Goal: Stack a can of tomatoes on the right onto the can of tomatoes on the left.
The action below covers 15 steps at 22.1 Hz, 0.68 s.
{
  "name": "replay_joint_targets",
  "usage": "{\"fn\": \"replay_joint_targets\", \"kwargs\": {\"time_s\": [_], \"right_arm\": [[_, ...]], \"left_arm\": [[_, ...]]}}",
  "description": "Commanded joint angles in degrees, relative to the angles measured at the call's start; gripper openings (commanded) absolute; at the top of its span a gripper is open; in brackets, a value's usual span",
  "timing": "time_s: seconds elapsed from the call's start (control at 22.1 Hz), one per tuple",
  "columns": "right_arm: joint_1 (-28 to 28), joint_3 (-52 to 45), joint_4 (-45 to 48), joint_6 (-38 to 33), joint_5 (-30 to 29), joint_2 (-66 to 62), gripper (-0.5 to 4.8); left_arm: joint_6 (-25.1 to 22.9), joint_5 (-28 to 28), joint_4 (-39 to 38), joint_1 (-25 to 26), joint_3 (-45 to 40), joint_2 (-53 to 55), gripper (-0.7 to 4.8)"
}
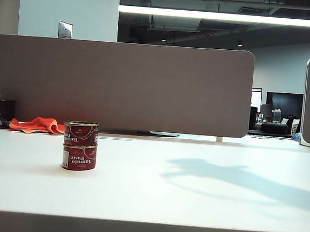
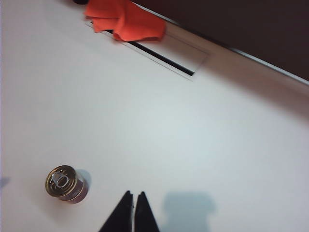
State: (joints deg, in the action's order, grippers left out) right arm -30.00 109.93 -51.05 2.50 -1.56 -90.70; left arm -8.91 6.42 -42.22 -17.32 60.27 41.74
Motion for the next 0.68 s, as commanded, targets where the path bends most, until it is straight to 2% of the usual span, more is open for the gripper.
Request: {"fn": "replay_joint_targets", "kwargs": {"time_s": [0.05, 0.32, 0.41, 0.5, 0.54, 0.68], "right_arm": [[1.2, -6.8, 0.6, 0.6, 0.6, 7.3, 0.21], [1.6, -22.4, 1.4, 1.2, 7.1, 24.7, 0.21], [1.6, -29.9, 1.7, 1.2, 12.4, 34.2, 0.21], [1.6, -35.6, 2.9, 1.2, 17.3, 42.1, 0.21], [1.6, -39.0, 4.0, 1.2, 19.6, 46.9, 0.22], [1.6, -46.9, 8.1, 0.5, 24.3, 56.4, 0.22]], "left_arm": [[0.5, 0.0, 0.6, -0.6, -3.3, -3.9, -0.06], [0.8, 0.0, 7.4, -0.6, -11.8, -15.5, -0.06], [0.8, 0.2, 15.2, -0.6, -17.3, -20.8, -0.06], [0.7, -0.7, 18.4, -0.6, -21.0, -23.3, -0.06], [0.8, -2.7, 17.9, -0.6, -22.9, -23.5, -0.06], [1.4, -3.0, 17.9, -0.5, -27.9, -22.6, -0.04]]}}
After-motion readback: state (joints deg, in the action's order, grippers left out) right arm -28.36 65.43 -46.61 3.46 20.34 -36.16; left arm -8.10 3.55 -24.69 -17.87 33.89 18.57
